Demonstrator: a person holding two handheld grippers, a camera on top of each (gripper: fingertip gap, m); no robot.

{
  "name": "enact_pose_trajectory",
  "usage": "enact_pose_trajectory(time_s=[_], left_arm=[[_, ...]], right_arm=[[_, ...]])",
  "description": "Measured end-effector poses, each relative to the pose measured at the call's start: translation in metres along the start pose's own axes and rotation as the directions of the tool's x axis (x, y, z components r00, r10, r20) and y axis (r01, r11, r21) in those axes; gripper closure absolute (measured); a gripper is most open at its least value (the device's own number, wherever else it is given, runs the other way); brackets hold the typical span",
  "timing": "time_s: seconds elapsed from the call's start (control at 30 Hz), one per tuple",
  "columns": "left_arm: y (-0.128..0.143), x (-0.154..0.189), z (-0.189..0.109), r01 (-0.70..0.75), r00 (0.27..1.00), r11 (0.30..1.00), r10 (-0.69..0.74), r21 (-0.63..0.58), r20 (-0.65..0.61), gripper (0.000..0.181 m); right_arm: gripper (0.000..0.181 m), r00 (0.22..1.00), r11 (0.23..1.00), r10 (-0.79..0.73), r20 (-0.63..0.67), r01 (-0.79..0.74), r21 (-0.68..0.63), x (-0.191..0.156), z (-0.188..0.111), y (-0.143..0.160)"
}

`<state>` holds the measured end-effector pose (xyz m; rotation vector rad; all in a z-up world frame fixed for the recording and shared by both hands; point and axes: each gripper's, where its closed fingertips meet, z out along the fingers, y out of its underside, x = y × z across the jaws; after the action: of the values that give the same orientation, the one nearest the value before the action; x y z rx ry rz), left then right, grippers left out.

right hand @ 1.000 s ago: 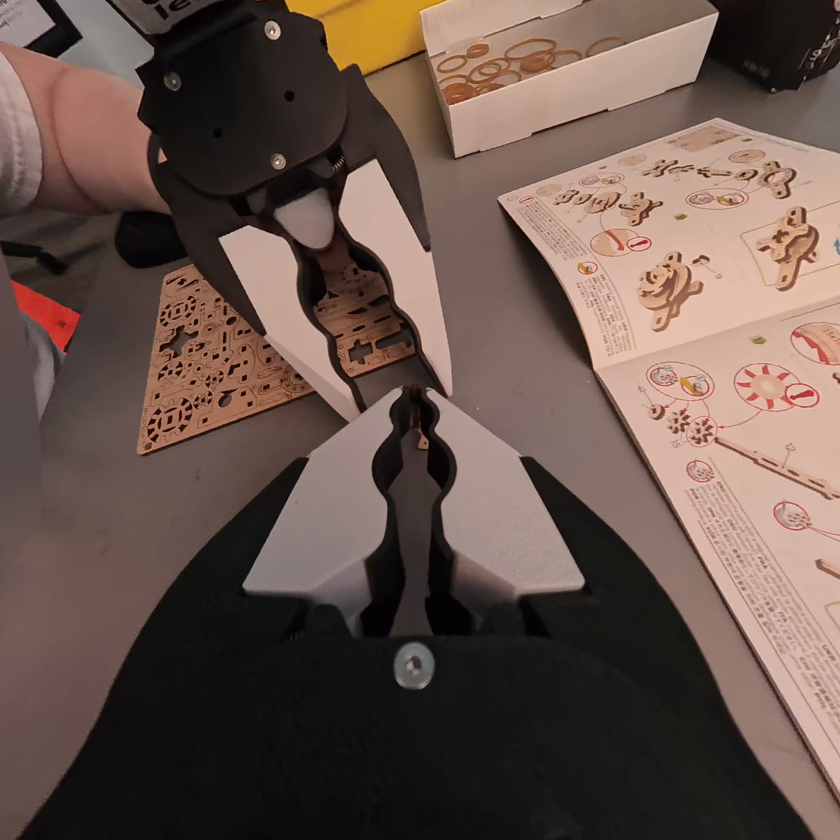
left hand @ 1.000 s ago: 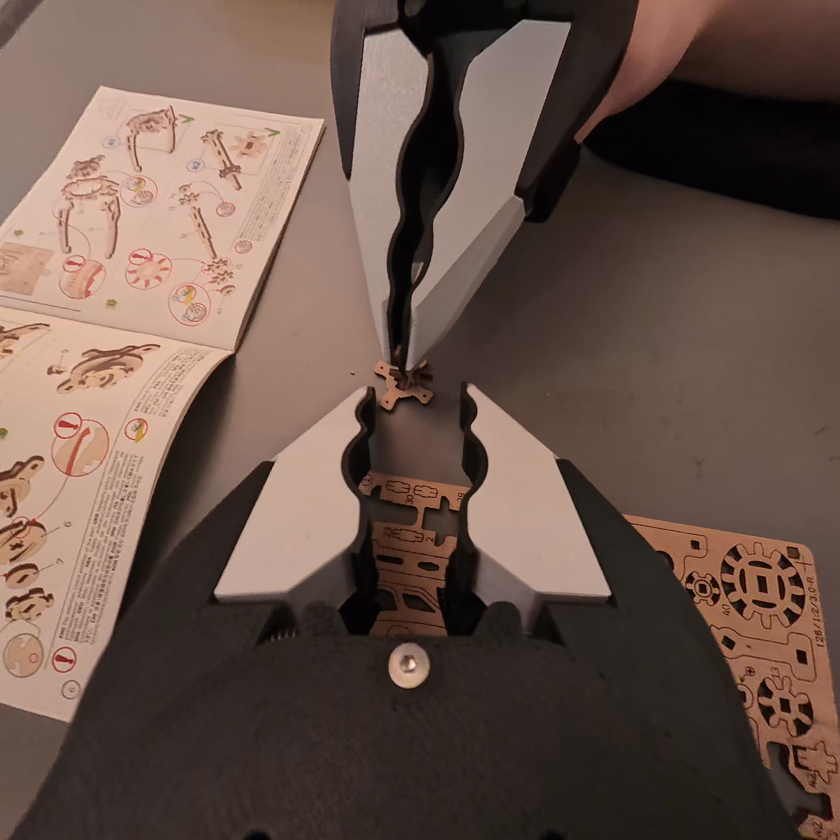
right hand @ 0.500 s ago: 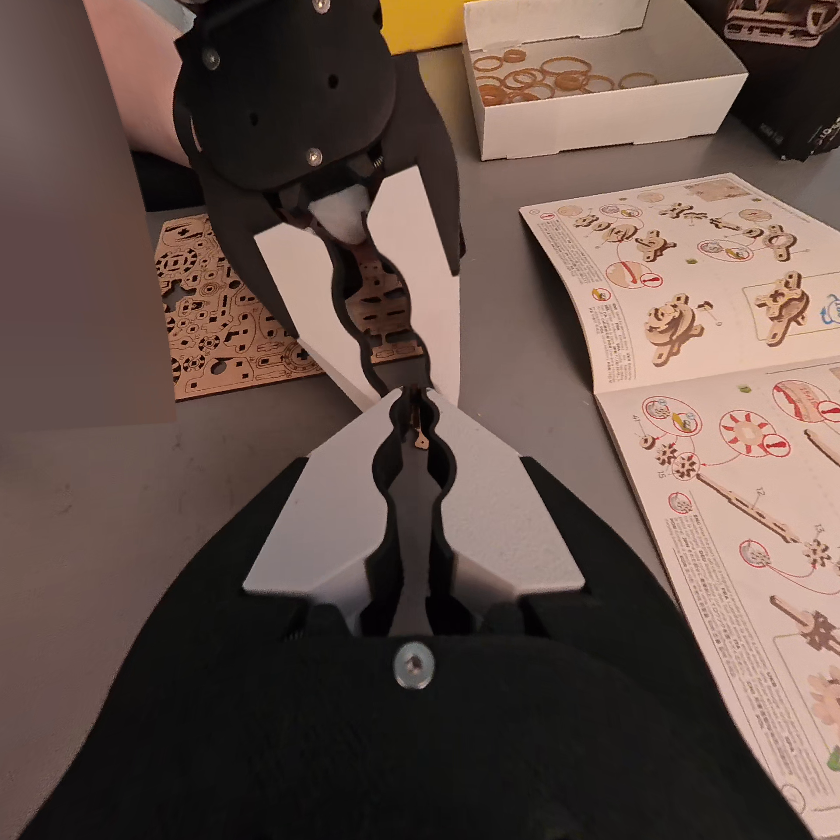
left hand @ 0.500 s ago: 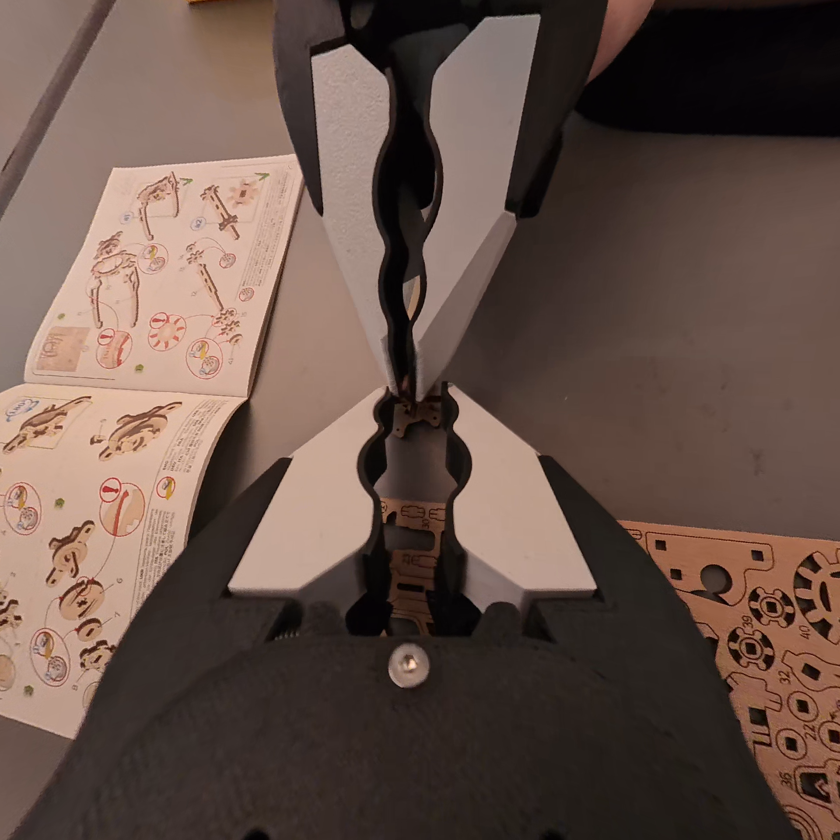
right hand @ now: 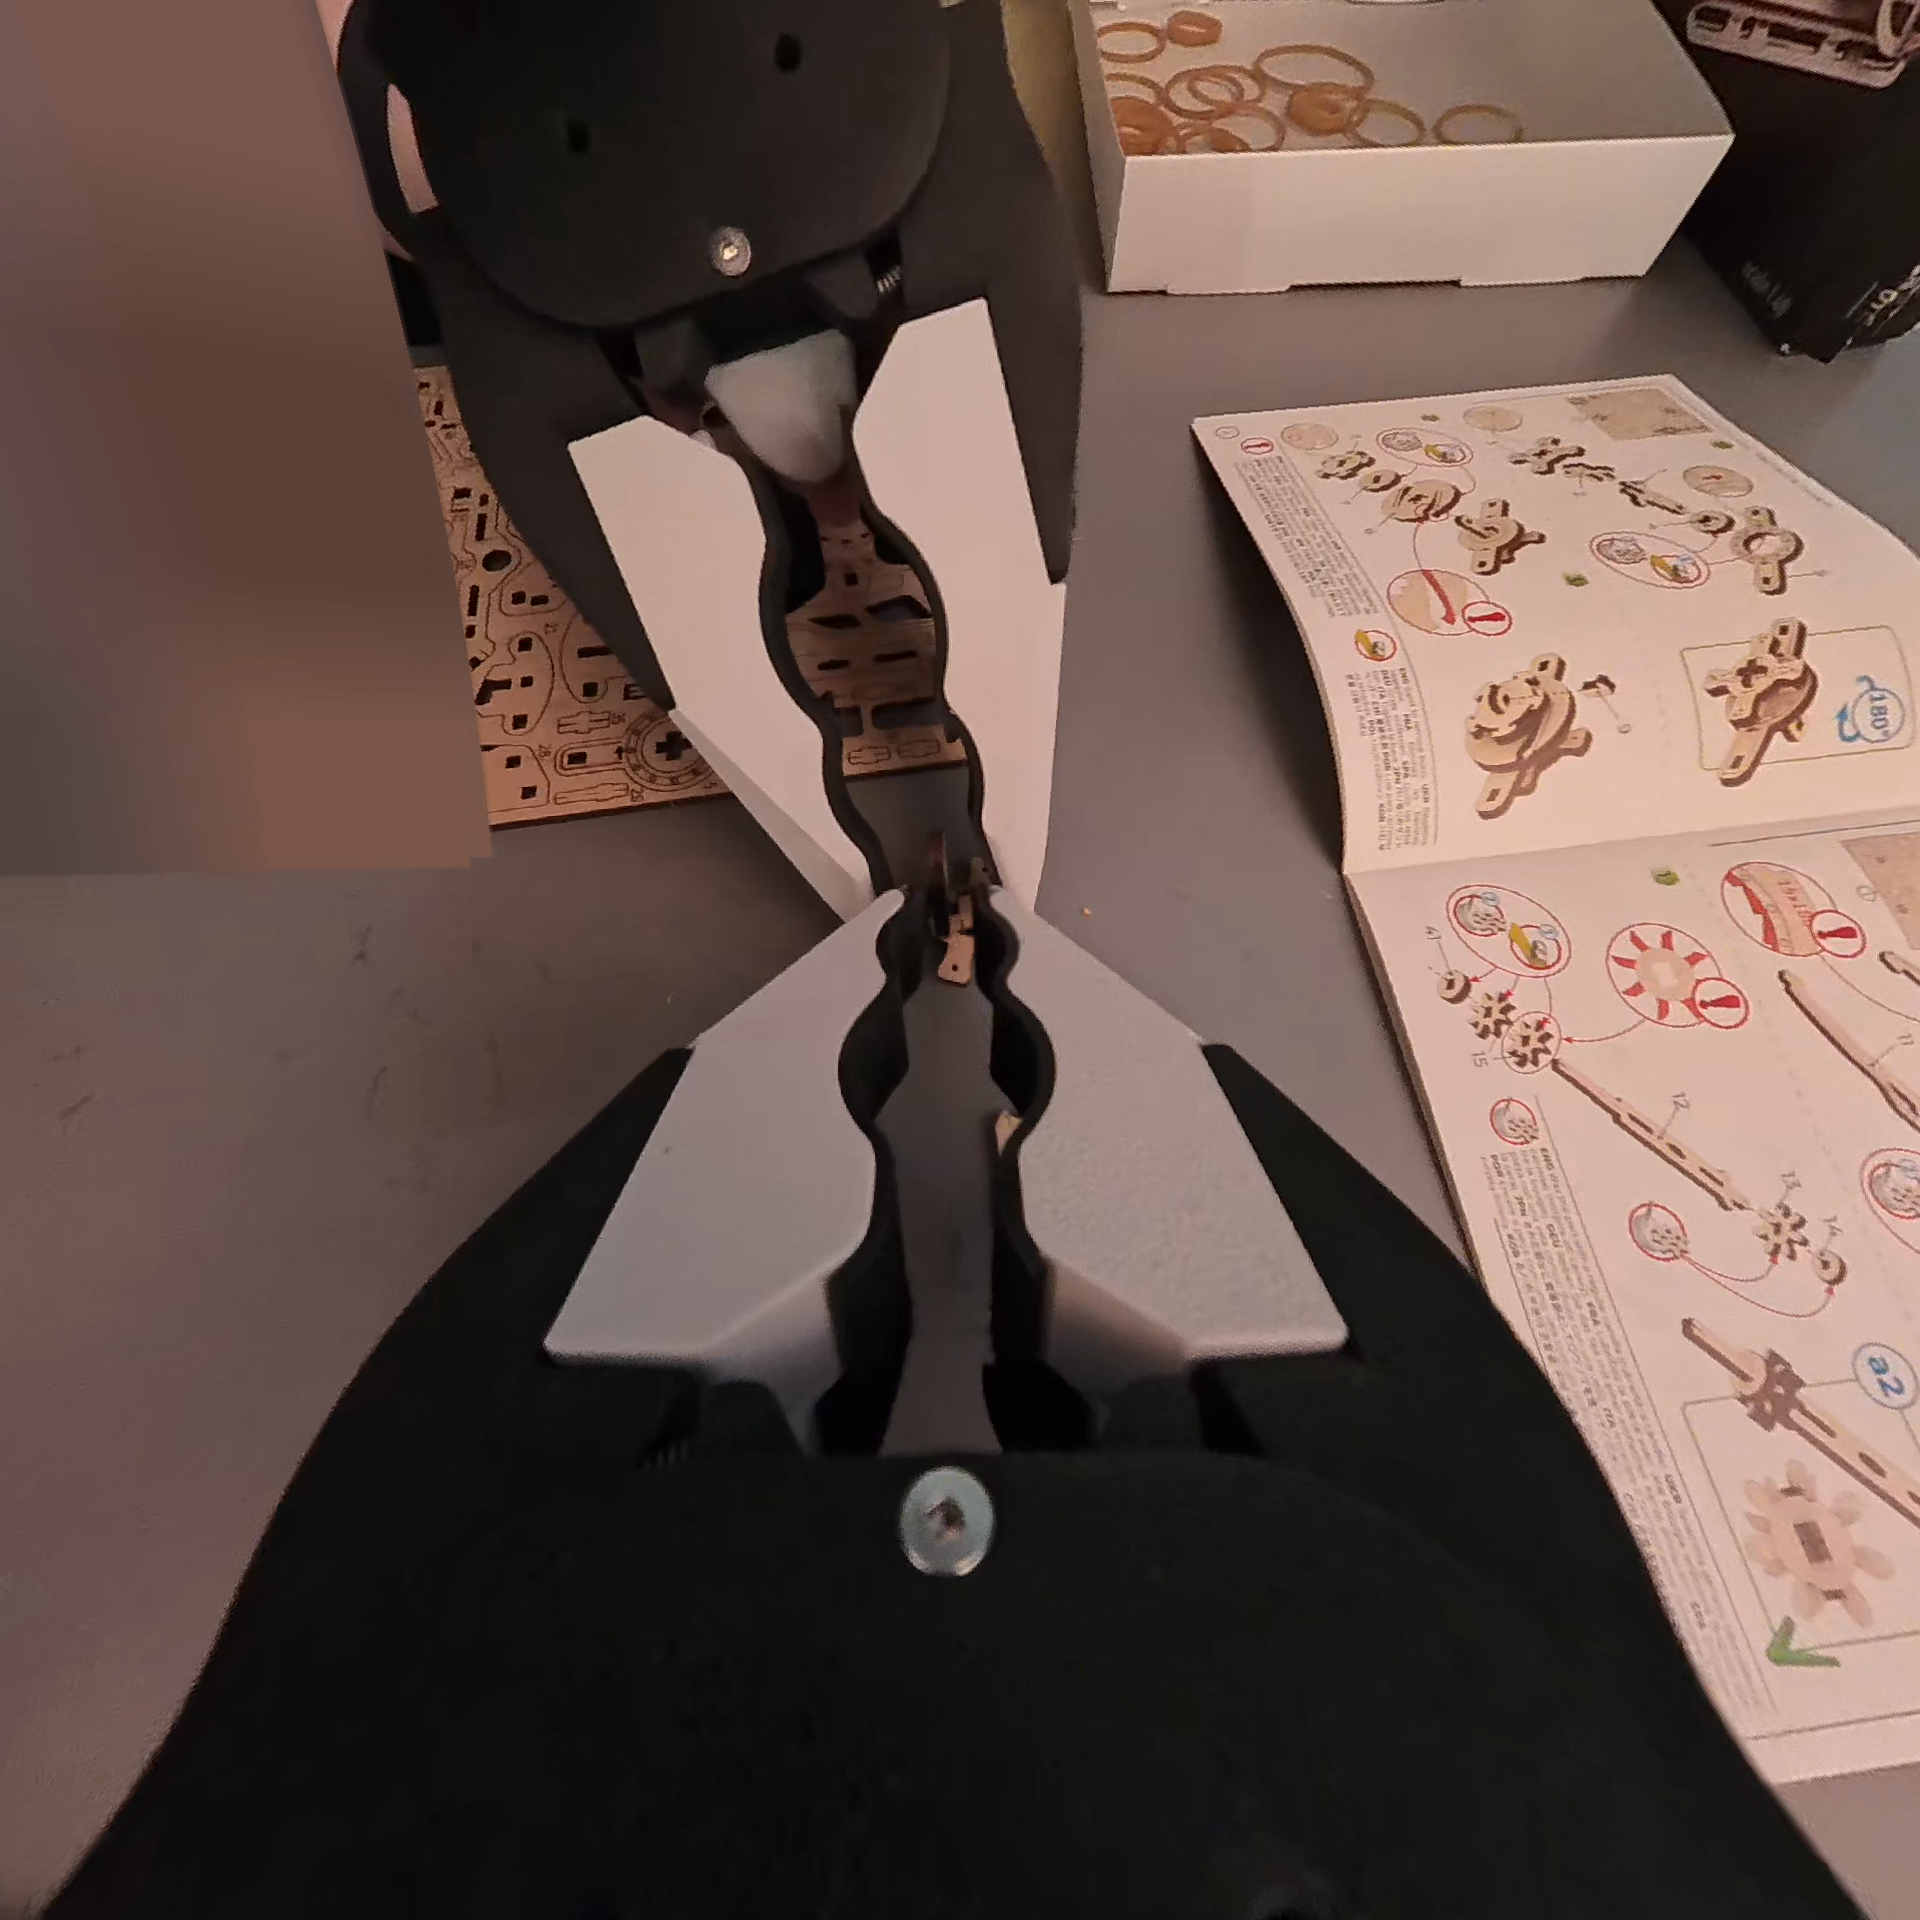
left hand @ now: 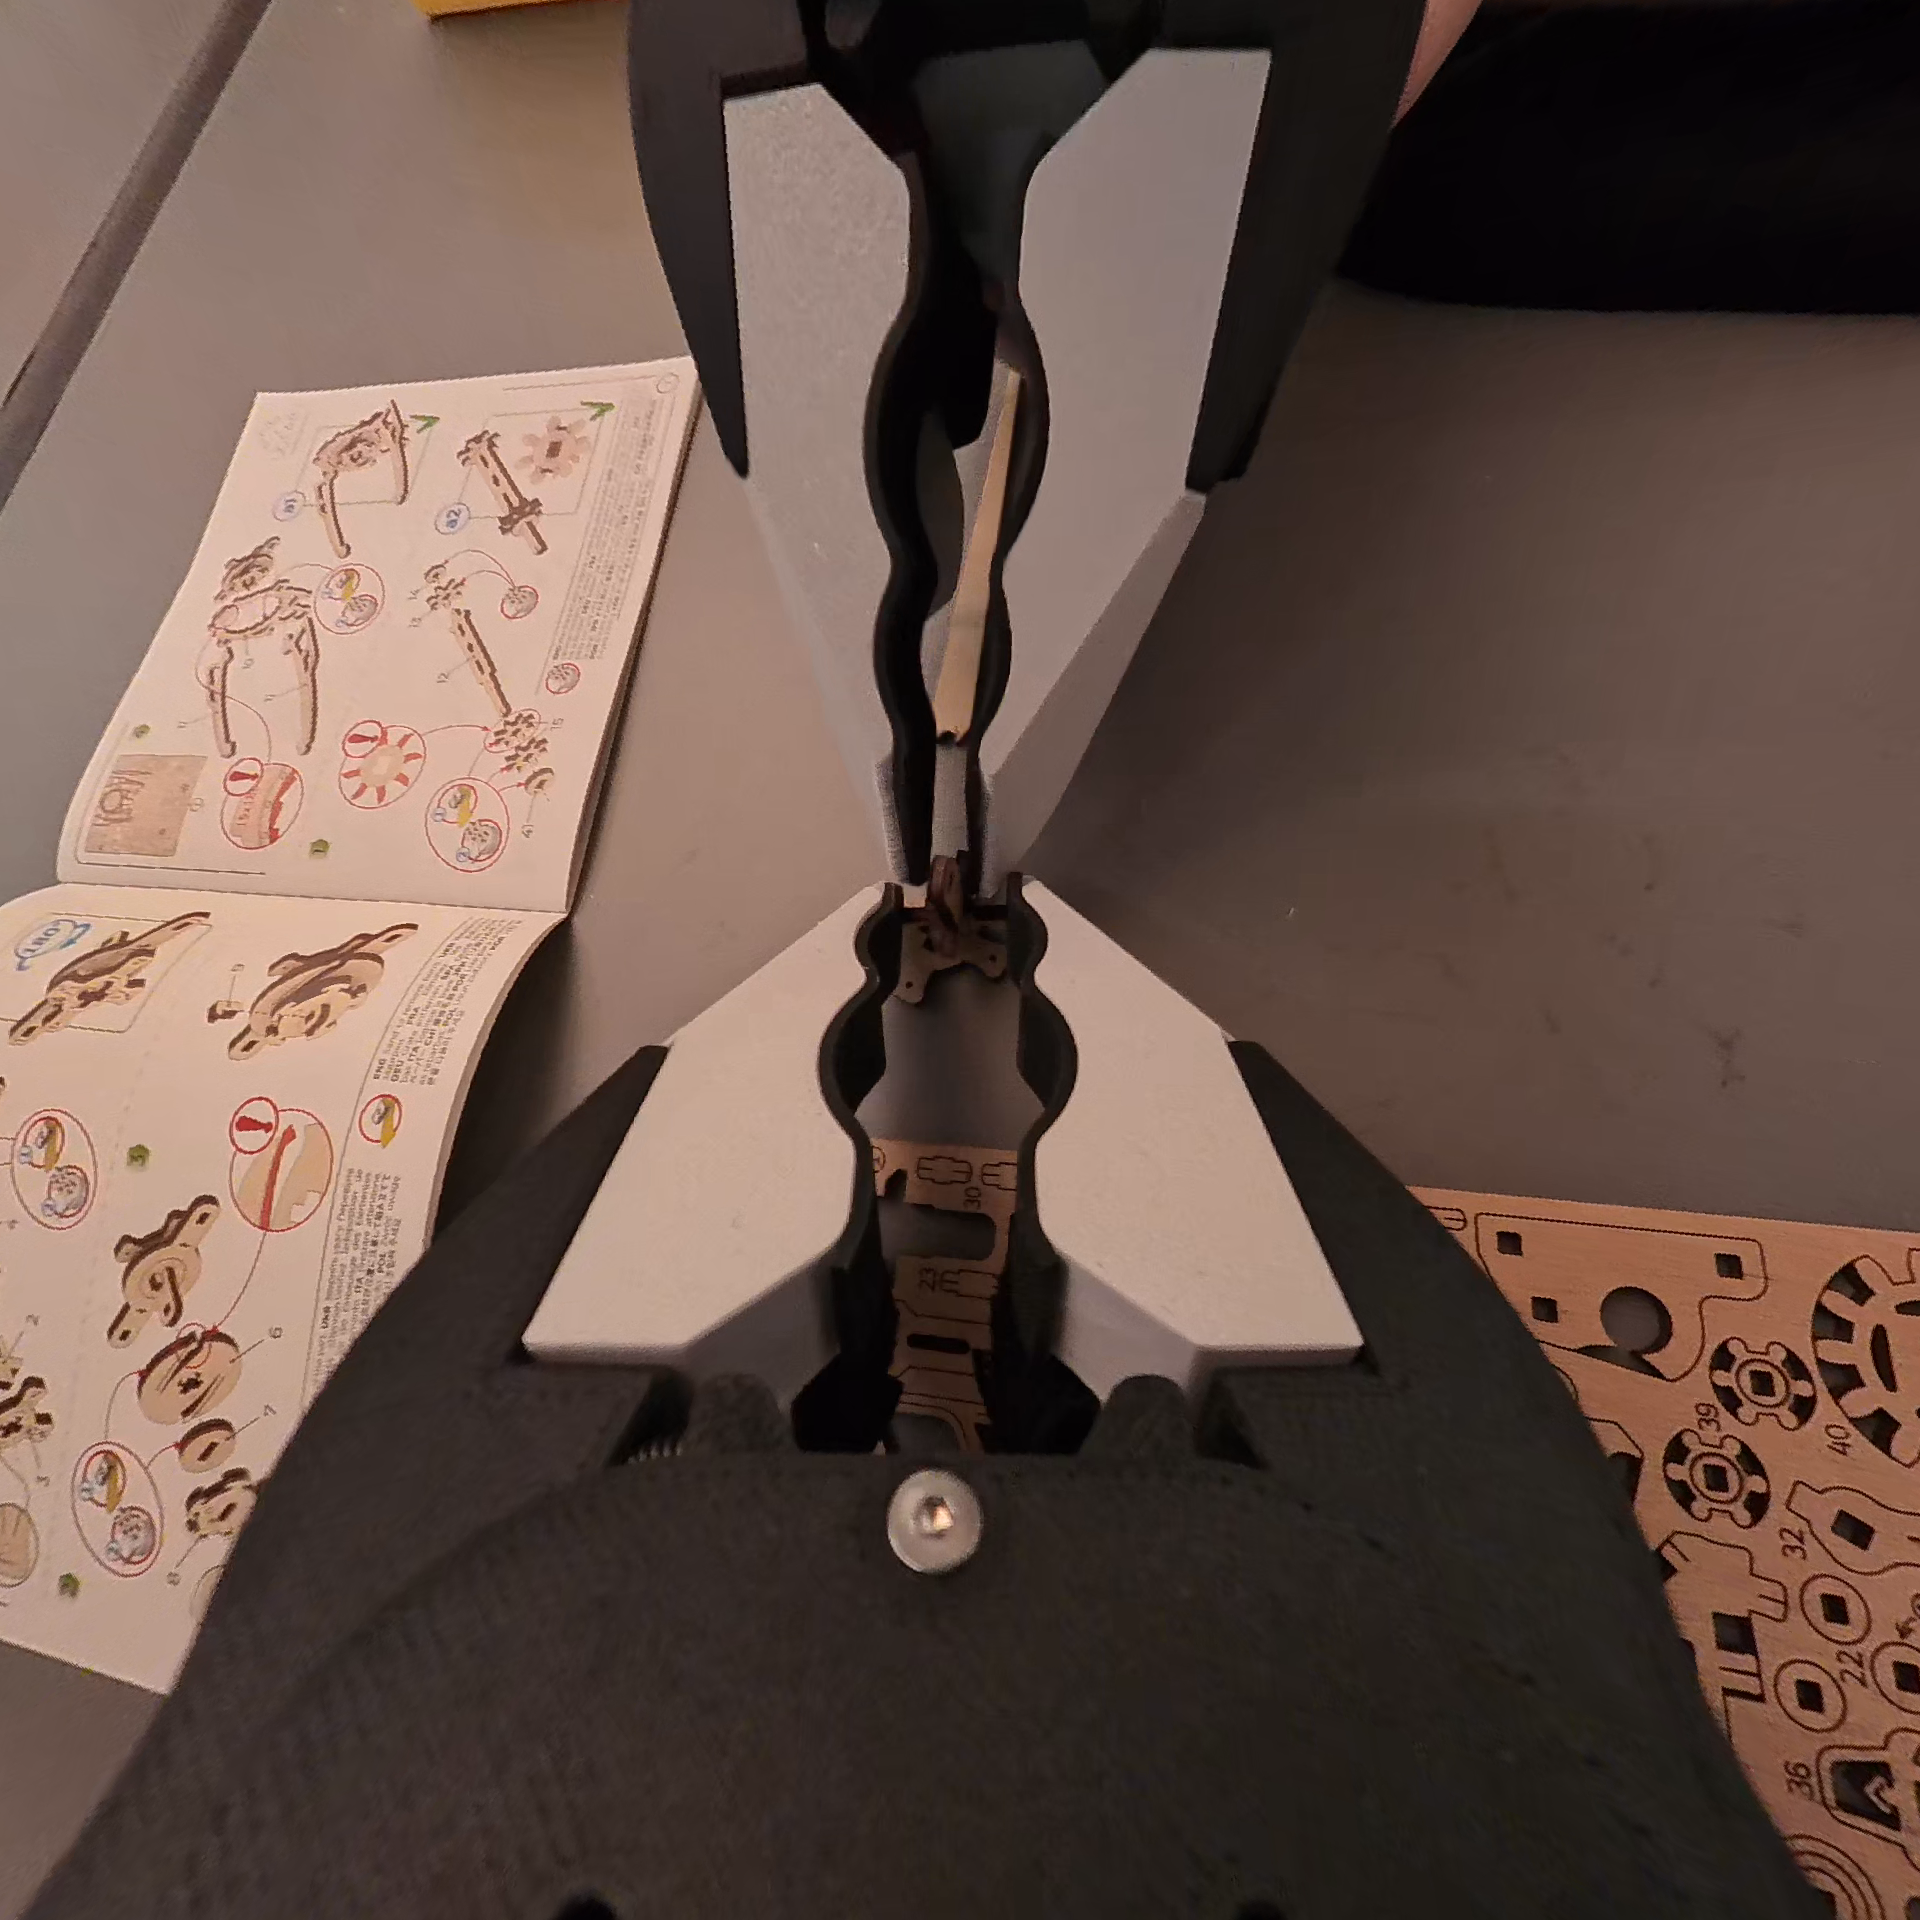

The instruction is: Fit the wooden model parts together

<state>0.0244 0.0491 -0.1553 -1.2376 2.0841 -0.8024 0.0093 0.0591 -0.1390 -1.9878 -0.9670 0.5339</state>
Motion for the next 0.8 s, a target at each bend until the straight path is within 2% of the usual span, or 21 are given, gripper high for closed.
enact_pose_trajectory(time_s=[0.2, 0.3, 0.5, 0.8], left_arm=[[0.0, -0.002, -0.001, -0.002, 1.0, 1.0, 0.002, -0.001, 0.006, 0.163], [0.001, -0.001, 0.0, -0.008, 1.0, 1.0, 0.008, -0.004, 0.005, 0.163], [0.0, 0.003, 0.0, -0.02, 1.0, 1.0, 0.02, 0.001, -0.02, 0.164], [0.0, 0.003, 0.0, -0.09, 0.996, 0.996, 0.09, -0.011, 0.002, 0.165]], right_arm=[[0.178, 1.0, 0.998, 0.009, 0.008, -0.009, 0.067, -0.002, -0.003, -0.014], [0.18, 1.0, 0.999, -0.009, -0.015, 0.01, 0.052, 0.0, -0.003, -0.013], [0.18, 0.982, 0.983, -0.179, -0.053, 0.18, 0.016, -0.005, -0.004, -0.012], [0.18, 0.997, 0.998, -0.065, -0.039, 0.065, 0.011, 0.0, -0.004, -0.01]])
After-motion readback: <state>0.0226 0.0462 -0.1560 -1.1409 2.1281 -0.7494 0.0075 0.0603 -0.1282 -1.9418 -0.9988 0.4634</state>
